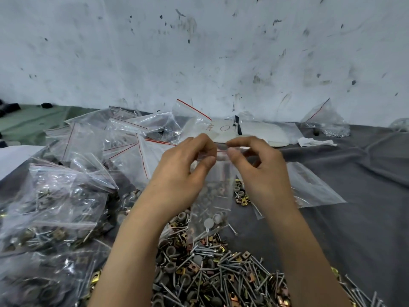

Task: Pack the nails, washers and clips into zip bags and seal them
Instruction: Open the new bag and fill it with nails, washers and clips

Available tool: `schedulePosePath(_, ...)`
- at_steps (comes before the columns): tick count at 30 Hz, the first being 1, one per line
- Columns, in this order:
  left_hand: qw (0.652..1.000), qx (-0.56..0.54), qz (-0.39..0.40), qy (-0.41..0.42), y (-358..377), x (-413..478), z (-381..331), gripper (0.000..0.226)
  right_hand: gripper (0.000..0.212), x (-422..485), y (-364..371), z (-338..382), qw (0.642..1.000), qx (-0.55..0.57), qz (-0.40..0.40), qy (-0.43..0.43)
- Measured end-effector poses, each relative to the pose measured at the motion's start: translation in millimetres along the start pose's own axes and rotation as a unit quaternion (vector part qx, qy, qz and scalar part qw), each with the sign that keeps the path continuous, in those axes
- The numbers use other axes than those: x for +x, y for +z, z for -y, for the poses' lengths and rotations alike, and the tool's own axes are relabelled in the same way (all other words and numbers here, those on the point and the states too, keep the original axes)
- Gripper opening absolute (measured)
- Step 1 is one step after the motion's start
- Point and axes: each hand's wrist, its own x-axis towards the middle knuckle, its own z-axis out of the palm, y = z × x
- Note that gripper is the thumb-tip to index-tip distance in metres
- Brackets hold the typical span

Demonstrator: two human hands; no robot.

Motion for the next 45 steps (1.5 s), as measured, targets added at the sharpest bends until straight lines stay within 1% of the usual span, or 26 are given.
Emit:
schedulePosePath(2,0.999,0.016,-0.03,-0.012,-1,0,1,0.012,0.01,3,-2,-7,0.999,-0.01,-0.014,0.046)
schedulePosePath(3,0.999,0.023,-0.045,-0.015,-2,0,1,0.011,0.01,3,-3,-11,0.996,-0.05,0.002,0.075)
schedulePosePath(4,0.998,0.027,-0.058,-0.019,-3,0,1,0.01,0.011,2,-4,-15,0.986,-0.115,0.047,0.108)
schedulePosePath(6,0.996,0.032,-0.075,-0.027,-3,1,1,0.01,0.012,-3,-1,-25,0.943,-0.215,0.196,0.161)
schedulePosePath(8,0.995,0.035,-0.086,-0.035,-3,1,2,0.011,0.015,-10,11,-33,0.899,-0.221,0.327,0.191)
schedulePosePath(9,0.995,0.035,-0.09,-0.038,-3,2,2,0.011,0.016,-13,19,-35,0.881,-0.221,0.369,0.198)
schedulePosePath(11,0.994,0.035,-0.098,-0.041,-3,2,4,0.012,0.021,-20,36,-40,0.853,-0.248,0.415,0.194)
schedulePosePath(17,0.993,0.033,-0.095,-0.054,-5,1,6,0.014,0.019,-29,61,-52,0.843,-0.329,0.392,0.164)
schedulePosePath(20,0.994,0.03,-0.086,-0.053,-6,0,6,0.017,0.018,-24,54,-52,0.846,-0.319,0.393,0.168)
schedulePosePath(22,0.996,0.025,-0.076,-0.05,-6,0,6,0.016,0.014,-18,41,-47,0.862,-0.297,0.374,0.17)
schedulePosePath(24,0.997,0.02,-0.066,-0.044,-6,0,5,0.014,0.006,-12,22,-39,0.898,-0.228,0.337,0.167)
schedulePosePath(26,0.998,0.016,-0.045,-0.037,-4,0,4,0.012,0.01,-5,3,-25,0.936,-0.161,0.277,0.149)
schedulePosePath(28,0.999,0.004,-0.019,-0.033,-2,0,3,0.012,0.013,1,-9,-12,0.98,-0.064,0.164,0.094)
schedulePosePath(29,0.999,-0.005,-0.007,-0.031,-1,-1,2,0.012,0.013,2,-12,-5,0.993,-0.005,0.096,0.066)
schedulePosePath(30,0.999,-0.013,0.002,-0.03,0,-1,2,0.012,0.013,3,-14,0,0.998,0.033,0.041,0.039)
schedulePosePath(31,0.999,-0.019,0.01,-0.028,1,-1,1,0.012,0.014,3,-13,3,0.999,0.042,0.009,0.018)
schedulePosePath(33,0.999,-0.027,0.019,-0.023,3,0,-1,0.01,0.013,2,-10,4,1.0,0.001,0.01,-0.007)
schedulePosePath(35,0.999,-0.032,0.018,-0.018,4,0,-3,0.009,0.011,2,-9,0,0.999,-0.032,0.033,0.002)
schedulePosePath(36,0.999,-0.03,0.013,-0.018,5,0,-3,0.009,0.013,2,-10,-1,0.999,-0.029,0.029,0.011)
schedulePosePath(38,1.0,-0.02,-0.01,-0.018,4,0,-2,0.009,0.018,4,-13,-3,0.999,-0.023,-0.009,0.032)
schedulePosePath(39,0.999,-0.013,-0.024,-0.019,4,0,-1,0.009,0.02,5,-16,-5,0.998,-0.045,-0.025,0.045)
schedulePosePath(40,0.999,-0.005,-0.037,-0.021,3,0,-1,0.01,0.023,5,-18,-7,0.994,-0.088,-0.02,0.067)
schedulePosePath(41,0.999,0.004,-0.049,-0.023,3,0,0,0.01,0.023,4,-18,-9,0.985,-0.142,0.018,0.099)
schedulePosePath(42,0.998,0.014,-0.059,-0.024,3,1,0,0.009,0.021,3,-16,-12,0.967,-0.201,0.087,0.131)
schedulePosePath(43,0.997,0.021,-0.069,-0.025,3,1,0,0.009,0.018,1,-12,-18,0.939,-0.252,0.173,0.16)
schedulePosePath(45,0.995,0.021,-0.09,-0.031,3,2,1,0.009,0.018,-7,5,-30,0.871,-0.305,0.327,0.202)
